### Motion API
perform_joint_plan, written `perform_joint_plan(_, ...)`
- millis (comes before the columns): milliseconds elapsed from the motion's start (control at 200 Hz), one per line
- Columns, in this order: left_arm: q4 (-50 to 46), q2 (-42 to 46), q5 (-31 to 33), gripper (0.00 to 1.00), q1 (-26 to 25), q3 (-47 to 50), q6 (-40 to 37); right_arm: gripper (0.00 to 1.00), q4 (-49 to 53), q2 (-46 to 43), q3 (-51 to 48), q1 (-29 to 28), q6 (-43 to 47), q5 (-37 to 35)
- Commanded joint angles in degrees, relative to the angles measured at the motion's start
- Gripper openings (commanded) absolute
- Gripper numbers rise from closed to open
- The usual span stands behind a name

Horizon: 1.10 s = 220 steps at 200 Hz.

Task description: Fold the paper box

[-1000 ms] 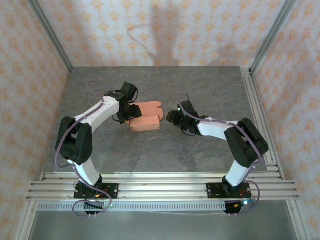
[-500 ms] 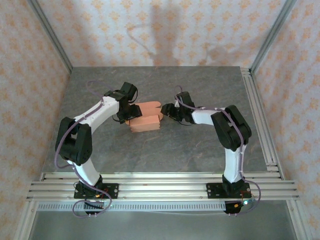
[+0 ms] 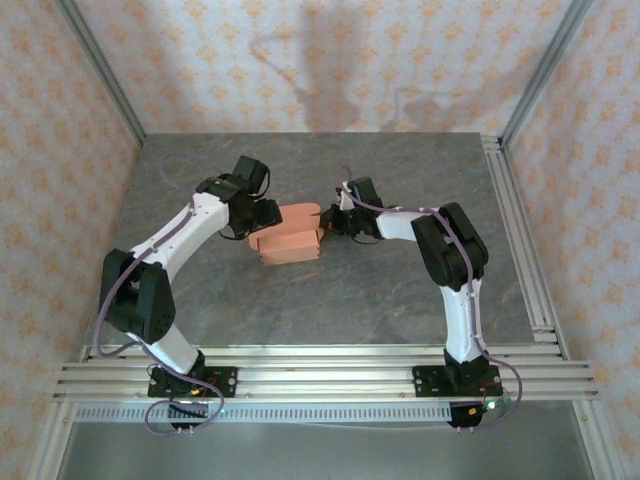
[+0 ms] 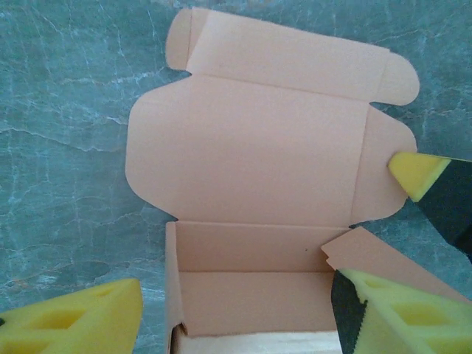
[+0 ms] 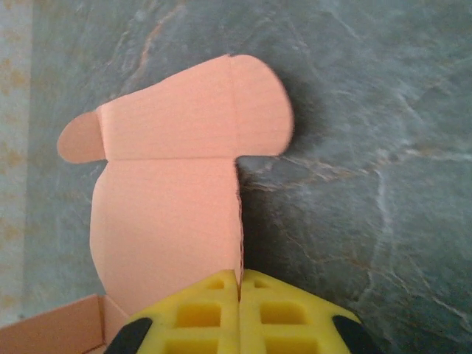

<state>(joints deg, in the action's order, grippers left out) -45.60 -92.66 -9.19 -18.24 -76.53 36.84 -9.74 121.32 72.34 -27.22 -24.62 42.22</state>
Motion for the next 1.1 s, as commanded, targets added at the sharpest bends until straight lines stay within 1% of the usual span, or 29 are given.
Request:
perform_joint_plan(0, 0.2, 3.6, 4.2, 0.72, 0.4, -0.1, -1.3, 0.00, 2.1, -2.8, 0.3, -0.3, 4.3, -1.8)
perform_joint_plan(145, 3.6, 8.3, 8.6, 0.80, 0.8, 2.3, -1.4, 0.00, -9.1, -9.2, -6.0, -0.3, 9.3, -2.3)
perform_joint_plan(205, 5.3, 10.1, 9.4, 0.82, 1.2, 3.1, -2.1, 0.00, -15.1, -12.0, -9.3, -0.3, 11.8, -4.5)
perform_joint_plan(285, 7.0, 11.7, 10.1, 0.85, 1.8, 3.7, -3.3, 0.00, -23.5, -14.3, -13.1, -0.2, 16.1, -5.2)
perform_joint_plan(430, 9.0, 12.5, 10.1, 0.86, 2.6, 4.1, -5.8, 0.00, -27.9, -15.7, -14.0, -0.2, 20.7, -4.8)
perform_joint_plan(445, 9.4, 12.6, 10.1, 0.86, 2.5, 4.3, -7.7, 0.00, -28.6, -15.7, -14.1, -0.2, 20.9, -4.9)
perform_joint_plan(501, 11.5, 12.9, 9.3, 0.86, 2.6, 5.3, -10.6, 0.00, -30.9, -15.6, -14.6, -0.1, 21.0, -4.7)
perform_joint_plan(561, 14.2, 13.7, 7.2, 0.81, 2.7, 6.6, -15.1, 0.00, -34.1, -15.5, -15.6, 0.0, 21.1, -4.0)
perform_joint_plan(641, 16.6, 15.3, 6.7, 0.79, 3.2, 8.4, -19.9, 0.00, -38.6, -15.2, -17.1, 0.3, 21.1, -2.1)
perform_joint_plan(701, 17.5, 16.0, 6.2, 0.80, 4.3, 9.1, -21.7, 0.00, -41.9, -14.9, -18.2, 0.6, 20.9, -1.0)
perform_joint_plan(816, 18.7, 15.5, 4.6, 0.80, 6.8, 9.8, -22.7, 0.00, -46.7, -13.9, -19.7, 1.4, 20.9, 1.6)
perform_joint_plan(871, 18.8, 14.5, 2.8, 0.80, 7.1, 9.7, -24.5, 0.00, -48.2, -13.5, -20.0, 1.7, 20.8, 2.7)
perform_joint_plan(936, 20.7, 14.2, -1.4, 0.79, 7.2, 11.1, -29.7, 0.00, -49.3, -13.4, -20.4, 1.9, 20.4, 3.7)
perform_joint_plan(986, 23.1, 14.6, -3.2, 0.79, 7.1, 12.7, -33.5, 0.00, -49.6, -13.7, -20.6, 1.9, 20.2, 4.5)
perform_joint_plan(1051, 25.3, 14.9, -3.8, 0.80, 7.1, 13.9, -38.1, 0.00, -49.4, -14.1, -21.0, 2.0, 20.2, 5.5)
perform_joint_plan(1096, 26.8, 14.8, -2.4, 0.80, 7.2, 14.6, -39.9, 0.00, -49.4, -14.4, -21.2, 2.2, 20.2, 6.4)
